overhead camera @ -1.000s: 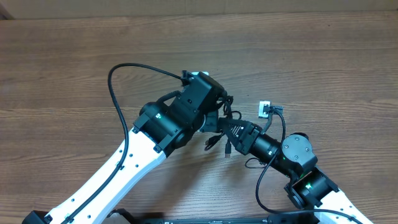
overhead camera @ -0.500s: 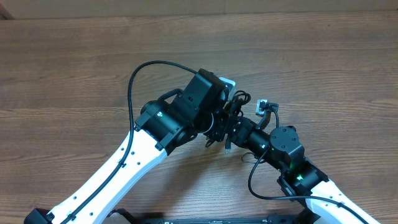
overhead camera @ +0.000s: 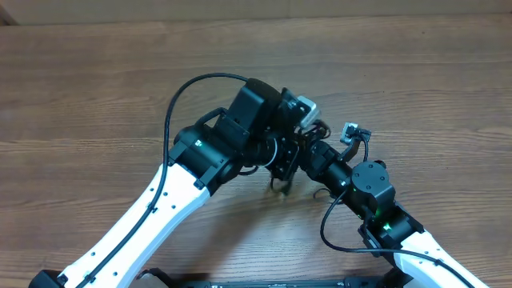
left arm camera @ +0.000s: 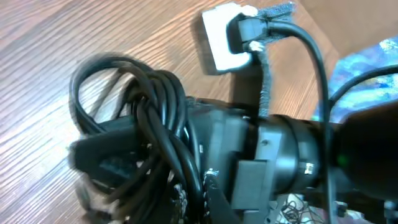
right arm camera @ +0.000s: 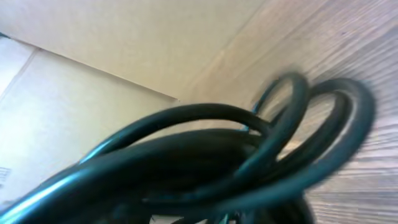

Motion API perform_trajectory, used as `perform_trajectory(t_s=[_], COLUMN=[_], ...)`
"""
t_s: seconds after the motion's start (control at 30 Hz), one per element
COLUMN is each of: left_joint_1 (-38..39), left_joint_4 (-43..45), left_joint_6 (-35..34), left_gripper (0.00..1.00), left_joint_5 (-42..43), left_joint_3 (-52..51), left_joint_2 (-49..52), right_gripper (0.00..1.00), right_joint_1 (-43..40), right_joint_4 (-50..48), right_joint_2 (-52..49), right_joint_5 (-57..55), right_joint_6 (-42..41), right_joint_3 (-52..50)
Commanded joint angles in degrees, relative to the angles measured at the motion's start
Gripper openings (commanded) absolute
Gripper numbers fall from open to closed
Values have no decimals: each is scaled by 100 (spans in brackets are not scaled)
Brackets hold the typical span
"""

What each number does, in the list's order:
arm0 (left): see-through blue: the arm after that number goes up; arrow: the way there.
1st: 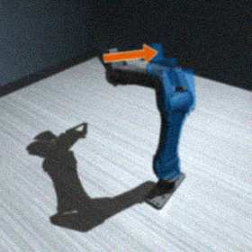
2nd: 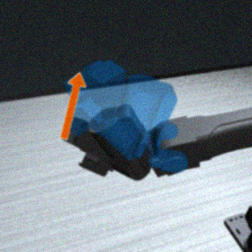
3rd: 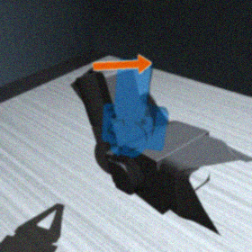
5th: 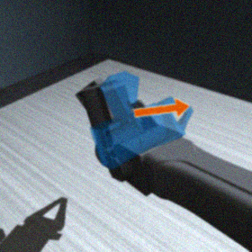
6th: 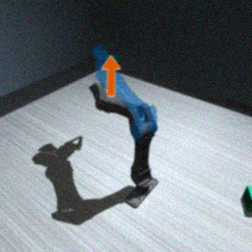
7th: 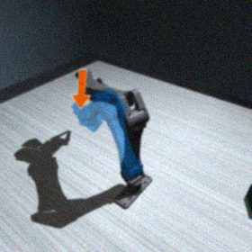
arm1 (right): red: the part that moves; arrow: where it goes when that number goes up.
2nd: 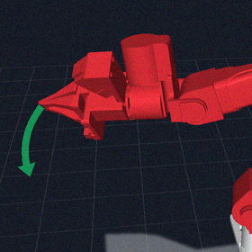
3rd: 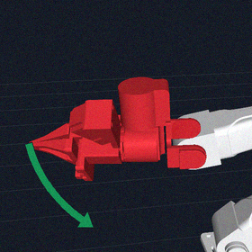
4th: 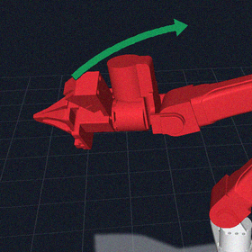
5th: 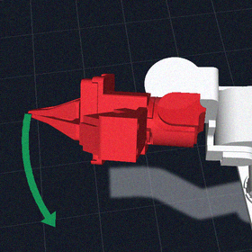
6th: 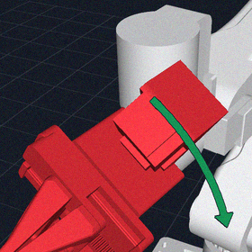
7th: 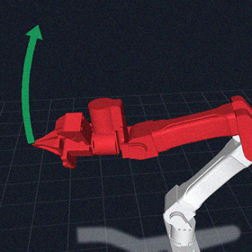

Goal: Untangle cables
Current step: 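Grasp the hanging cable strands with the right gripper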

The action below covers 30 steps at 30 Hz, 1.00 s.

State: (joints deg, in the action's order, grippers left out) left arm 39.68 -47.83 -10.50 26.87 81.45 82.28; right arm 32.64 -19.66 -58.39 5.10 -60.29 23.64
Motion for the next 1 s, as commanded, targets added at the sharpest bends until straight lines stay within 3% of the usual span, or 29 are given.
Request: perform_trajectory(t_s=[0.0, 0.07, 0.17, 0.3, 0.5, 0.67, 0.8, 0.97], left_joint_1=[-22, -229, -588, -905, -1051, -1051, -1051, -1054], left_joint_4=[-57, -138, -260, -299, -398, -527, -590, -933], left_joint_6=[26, -4, -201, -133, 986, 1010, 1137, 2557], left_gripper=[4, 4, 4, 4, 4, 4, 4, 4], left_joint_5=[645, 234, -247, -317, -411, -909, -748, -142], left_joint_3=[63, 63, 63, 63, 63, 63, 63, 63], left_joint_2=[-55, -55, -55, -52, -52, -52, -52, -52], right_gripper=[61, 86, 100, 99, 100, 100, 100, 99], right_joint_1=[70, 70, 70, 70, 70, 70, 70, 68], right_joint_4=[264, 369, 431, 599, 667, 767, 1307, 1902], right_joint_2=[-66, -66, -66, -66, -39, -13, -13, -13], right_joint_5=[162, 271, 518, 870, 1716, 2522, 2149, 1298], right_joint_6=[9, 9, 9, 9, 28, 33, 501, 1434], right_joint_3=[109, 109, 109, 109, 109, 109, 109, 109])
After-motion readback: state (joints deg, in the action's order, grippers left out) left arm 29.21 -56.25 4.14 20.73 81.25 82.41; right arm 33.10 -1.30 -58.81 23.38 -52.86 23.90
